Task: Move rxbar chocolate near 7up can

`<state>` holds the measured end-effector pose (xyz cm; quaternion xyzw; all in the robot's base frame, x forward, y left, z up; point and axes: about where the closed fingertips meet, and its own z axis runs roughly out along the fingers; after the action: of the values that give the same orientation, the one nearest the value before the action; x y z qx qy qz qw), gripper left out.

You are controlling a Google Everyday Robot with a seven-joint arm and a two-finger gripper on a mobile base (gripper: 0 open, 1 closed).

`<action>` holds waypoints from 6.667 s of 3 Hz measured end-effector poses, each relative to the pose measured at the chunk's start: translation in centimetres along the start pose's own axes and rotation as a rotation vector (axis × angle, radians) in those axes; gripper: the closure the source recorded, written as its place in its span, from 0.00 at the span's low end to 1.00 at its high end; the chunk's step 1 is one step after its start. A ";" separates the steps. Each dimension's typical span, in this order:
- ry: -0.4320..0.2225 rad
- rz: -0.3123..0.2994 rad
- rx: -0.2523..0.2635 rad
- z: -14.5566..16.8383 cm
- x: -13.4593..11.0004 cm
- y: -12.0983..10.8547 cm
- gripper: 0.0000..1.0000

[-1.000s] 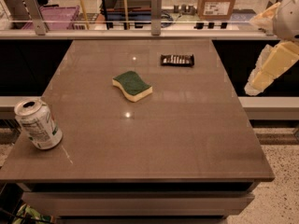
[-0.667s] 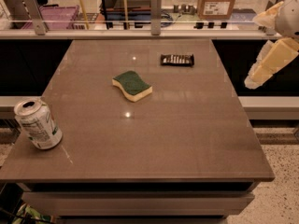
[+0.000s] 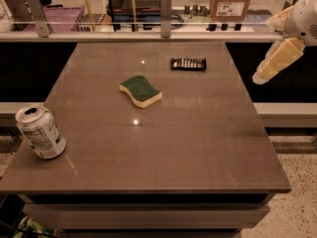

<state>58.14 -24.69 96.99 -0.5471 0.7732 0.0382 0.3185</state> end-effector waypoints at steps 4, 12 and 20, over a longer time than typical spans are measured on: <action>-0.099 0.033 0.011 2.4 1.5 -4.7 0.00; -0.271 0.042 -0.079 13.5 0.7 -10.8 0.00; -0.327 0.020 -0.258 21.1 -2.7 -6.7 0.00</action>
Offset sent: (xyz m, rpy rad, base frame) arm 0.0160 -0.0049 -0.0084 0.0349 -0.0037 -0.0016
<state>74.03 -16.57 83.57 -0.5623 0.7052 0.2283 0.3665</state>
